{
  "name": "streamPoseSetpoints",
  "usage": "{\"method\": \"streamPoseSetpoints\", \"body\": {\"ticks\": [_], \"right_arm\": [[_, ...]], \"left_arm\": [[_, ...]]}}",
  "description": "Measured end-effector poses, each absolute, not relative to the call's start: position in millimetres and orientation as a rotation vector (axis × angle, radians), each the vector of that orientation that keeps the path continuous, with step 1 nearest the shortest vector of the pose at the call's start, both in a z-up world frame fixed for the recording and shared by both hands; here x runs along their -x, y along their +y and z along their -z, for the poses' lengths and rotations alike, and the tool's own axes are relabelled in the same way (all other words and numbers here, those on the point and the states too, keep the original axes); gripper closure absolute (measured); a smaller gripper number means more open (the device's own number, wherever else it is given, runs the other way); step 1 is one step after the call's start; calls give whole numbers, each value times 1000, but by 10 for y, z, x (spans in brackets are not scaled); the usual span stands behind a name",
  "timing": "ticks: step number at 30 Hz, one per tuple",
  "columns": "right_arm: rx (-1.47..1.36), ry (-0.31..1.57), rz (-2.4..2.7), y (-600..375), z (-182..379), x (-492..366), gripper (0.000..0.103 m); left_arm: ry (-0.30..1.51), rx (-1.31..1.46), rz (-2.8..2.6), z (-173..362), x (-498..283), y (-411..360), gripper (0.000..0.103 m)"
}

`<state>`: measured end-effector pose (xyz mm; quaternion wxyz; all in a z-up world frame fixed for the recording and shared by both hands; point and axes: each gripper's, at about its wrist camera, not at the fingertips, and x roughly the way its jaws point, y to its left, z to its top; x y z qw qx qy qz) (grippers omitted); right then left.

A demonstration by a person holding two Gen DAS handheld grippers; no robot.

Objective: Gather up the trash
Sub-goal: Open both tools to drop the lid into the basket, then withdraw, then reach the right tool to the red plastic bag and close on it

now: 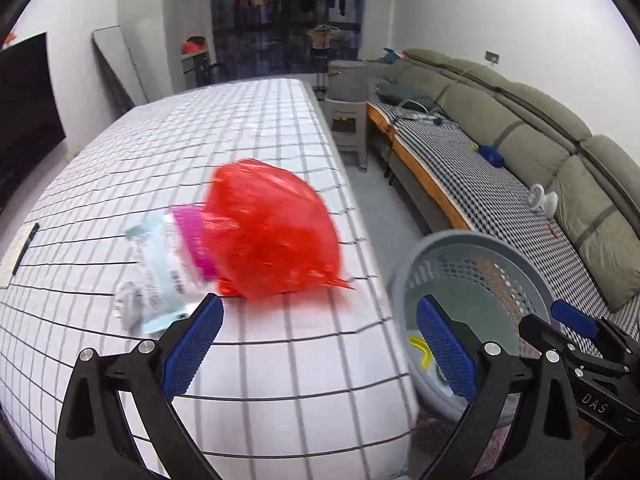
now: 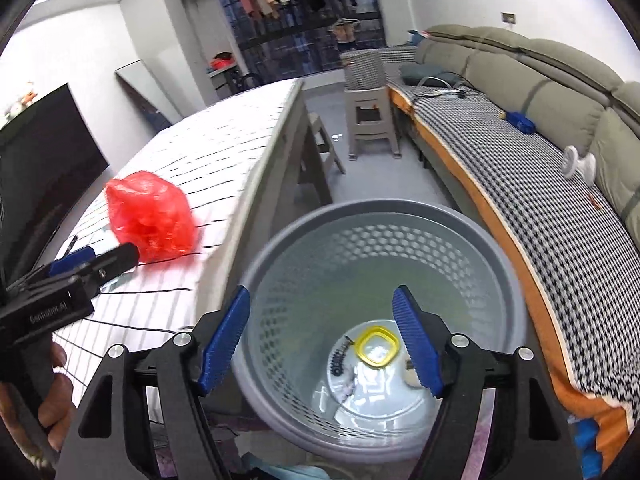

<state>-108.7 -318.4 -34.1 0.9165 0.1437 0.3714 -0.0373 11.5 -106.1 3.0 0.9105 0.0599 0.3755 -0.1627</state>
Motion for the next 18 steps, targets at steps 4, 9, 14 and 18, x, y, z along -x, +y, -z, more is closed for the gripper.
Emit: {"method": "streamPoseSetpoints", "body": {"ticks": [4,9,14,18], "right_arm": [[-276,761,30,-2993,303,961,32],[-236,749,-44,-2699,218,749,32],[-184,748,-122,-2397,135,509,27],[-130,756,-182,-2161,106,289,26]], "left_arm": [[748,-101,270,-108,-162,-748,7],[757,-76,195,-104,-272,-415,7],[758,-55,131,-102,-354,-109,7],[770,-29,103,-87,-396,92,7]]}}
